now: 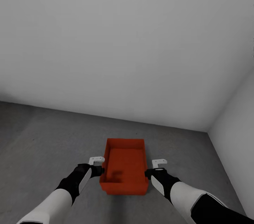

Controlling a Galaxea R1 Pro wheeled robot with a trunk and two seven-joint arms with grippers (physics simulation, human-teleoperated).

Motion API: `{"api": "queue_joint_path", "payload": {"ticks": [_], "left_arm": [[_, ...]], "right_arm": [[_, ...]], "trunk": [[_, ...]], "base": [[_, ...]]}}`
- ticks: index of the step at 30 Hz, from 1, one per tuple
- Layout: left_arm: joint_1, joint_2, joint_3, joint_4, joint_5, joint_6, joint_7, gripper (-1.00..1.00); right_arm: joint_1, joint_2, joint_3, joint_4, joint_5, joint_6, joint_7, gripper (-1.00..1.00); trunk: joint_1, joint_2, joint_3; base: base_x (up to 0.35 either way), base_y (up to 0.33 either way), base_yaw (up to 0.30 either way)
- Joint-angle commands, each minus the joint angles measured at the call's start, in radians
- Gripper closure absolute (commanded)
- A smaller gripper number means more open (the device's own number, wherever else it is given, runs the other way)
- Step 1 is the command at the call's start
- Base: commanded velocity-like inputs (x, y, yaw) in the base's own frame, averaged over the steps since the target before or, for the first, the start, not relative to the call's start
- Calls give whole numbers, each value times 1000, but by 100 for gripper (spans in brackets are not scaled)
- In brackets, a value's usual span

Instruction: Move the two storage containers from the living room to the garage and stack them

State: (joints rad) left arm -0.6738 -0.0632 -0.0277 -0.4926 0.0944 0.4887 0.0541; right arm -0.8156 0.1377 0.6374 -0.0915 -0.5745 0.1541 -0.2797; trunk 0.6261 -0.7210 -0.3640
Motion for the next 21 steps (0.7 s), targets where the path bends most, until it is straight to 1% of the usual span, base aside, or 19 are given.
{"api": "queue_joint_path", "payload": {"ticks": [1,21], "left_arm": [[0,0,-3,-2,10,5,6,-100],[0,0,-3,-2,10,5,6,-100]], "right_arm": [[0,-1,8,-2,-5,7,-6,-100],[0,-1,9,-2,-5,7,-6,-100]], "trunk": [[0,-1,0],[0,-1,32]], "base": [[0,0,0],[0,0,0]]}}
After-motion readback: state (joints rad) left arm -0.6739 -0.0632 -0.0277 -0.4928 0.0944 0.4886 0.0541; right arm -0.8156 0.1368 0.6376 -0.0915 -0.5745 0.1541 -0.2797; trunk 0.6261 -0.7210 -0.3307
